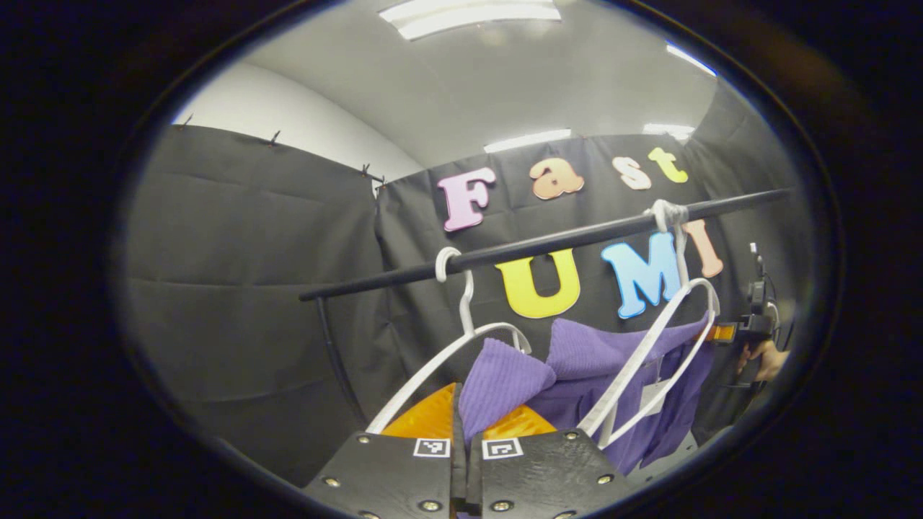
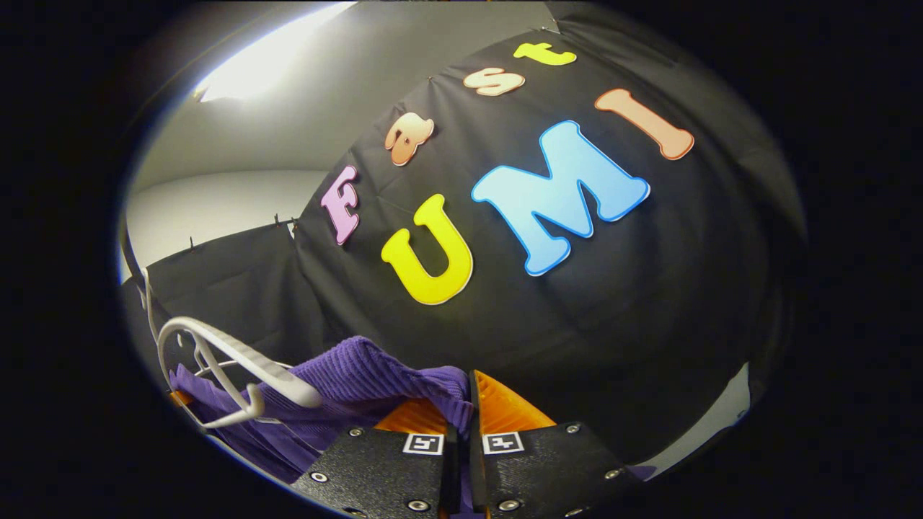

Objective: Grasp the clothes on the hanger with both hands and then place them into the laundry hamper below.

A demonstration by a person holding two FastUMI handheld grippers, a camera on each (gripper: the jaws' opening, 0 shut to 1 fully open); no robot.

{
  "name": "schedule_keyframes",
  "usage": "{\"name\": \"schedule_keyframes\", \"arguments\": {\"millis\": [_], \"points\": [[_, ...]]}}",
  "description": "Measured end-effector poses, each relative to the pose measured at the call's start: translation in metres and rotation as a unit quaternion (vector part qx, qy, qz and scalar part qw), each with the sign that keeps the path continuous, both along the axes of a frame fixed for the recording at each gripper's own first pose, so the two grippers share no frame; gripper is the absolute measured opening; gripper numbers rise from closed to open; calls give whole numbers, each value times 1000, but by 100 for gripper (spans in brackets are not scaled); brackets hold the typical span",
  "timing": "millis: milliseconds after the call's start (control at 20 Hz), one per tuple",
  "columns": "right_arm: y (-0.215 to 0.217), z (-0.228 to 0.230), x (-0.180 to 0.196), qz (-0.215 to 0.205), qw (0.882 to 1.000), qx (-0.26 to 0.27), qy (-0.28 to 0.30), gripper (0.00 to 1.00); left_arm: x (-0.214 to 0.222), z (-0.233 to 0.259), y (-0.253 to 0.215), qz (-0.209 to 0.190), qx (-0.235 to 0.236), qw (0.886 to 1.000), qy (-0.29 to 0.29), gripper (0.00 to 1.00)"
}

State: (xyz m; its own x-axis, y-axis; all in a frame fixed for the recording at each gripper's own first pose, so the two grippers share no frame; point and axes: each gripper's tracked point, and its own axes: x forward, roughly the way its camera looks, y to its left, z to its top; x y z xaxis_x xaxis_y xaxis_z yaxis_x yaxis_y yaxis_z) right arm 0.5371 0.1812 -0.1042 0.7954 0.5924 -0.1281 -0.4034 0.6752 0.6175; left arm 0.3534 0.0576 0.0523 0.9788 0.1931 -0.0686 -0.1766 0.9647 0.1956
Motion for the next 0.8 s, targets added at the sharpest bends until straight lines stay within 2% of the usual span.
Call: {"name": "schedule_keyframes", "arguments": {"millis": [200, 250, 300, 350, 400, 800], "points": [[3, -24, -18, 9, 1000, -24, 9, 5, -15, -17, 3, 10, -2, 1000, 14, 6], [3, -27, -23, 11, 999, -31, 9, 6, -26, -18, 4, 13, -6, 1000, 15, 1], [3, -29, -29, 13, 999, -38, 9, 5, -36, -21, 6, 16, -12, 1000, 16, 5], [3, -31, -34, 14, 999, -45, 8, 6, -44, -24, 6, 18, -18, 1000, 18, 5], [2, -32, -41, 16, 999, -50, 7, 6, -50, -27, 6, 20, -23, 999, 18, 1], [-11, -8, -101, 17, 996, -83, -28, 5, -84, -39, 19, 28, -60, 998, 5, 1]]}}
